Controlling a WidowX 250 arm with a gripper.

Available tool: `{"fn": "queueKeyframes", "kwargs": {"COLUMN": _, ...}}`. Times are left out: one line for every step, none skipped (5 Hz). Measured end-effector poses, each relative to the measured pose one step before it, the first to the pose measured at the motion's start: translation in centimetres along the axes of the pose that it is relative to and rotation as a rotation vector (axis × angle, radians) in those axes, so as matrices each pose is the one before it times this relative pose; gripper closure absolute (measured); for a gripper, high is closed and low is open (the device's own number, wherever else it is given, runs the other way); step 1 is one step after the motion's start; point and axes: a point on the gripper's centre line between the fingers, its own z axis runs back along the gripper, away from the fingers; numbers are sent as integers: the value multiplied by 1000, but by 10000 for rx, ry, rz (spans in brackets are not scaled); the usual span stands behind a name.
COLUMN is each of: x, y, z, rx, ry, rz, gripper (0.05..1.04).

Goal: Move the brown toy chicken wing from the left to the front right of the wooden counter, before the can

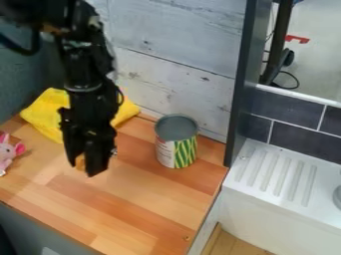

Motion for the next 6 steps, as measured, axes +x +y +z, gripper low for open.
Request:
{"fn": "queueKeyframes", "kwargs": {"x": 419, "y": -1950, "z": -1457, "rx": -367, "ry": 1406, "rz": -556, "gripper": 498}}
{"fn": "queueKeyframes", "kwargs": {"x": -58, "y": -1581, "z": -775, "rx": 27, "ry": 453, "rz": -431, "gripper": 498}}
{"fn": "queueKeyframes", "kwargs": {"x": 1207, "y": -1707, "z": -1583, "rx": 197, "ry": 246, "rz": -269, "gripper": 498}}
{"fn": "queueKeyframes", "kwargs": {"x": 1157, "y": -1307, "z": -1991, "rx": 15, "ry": 296, "rz": -322, "gripper": 499}}
{"fn": "queueKeyframes", "kwargs": {"x": 584, "y": -956, "z": -127, "rx": -144, "ry": -200, "rz": -319, "gripper": 500}}
{"fn": "queueKeyframes", "kwargs": {"x": 372, "y": -877, "z": -102, "rx": 0, "ry": 12, "rz": -247, "gripper": 500}}
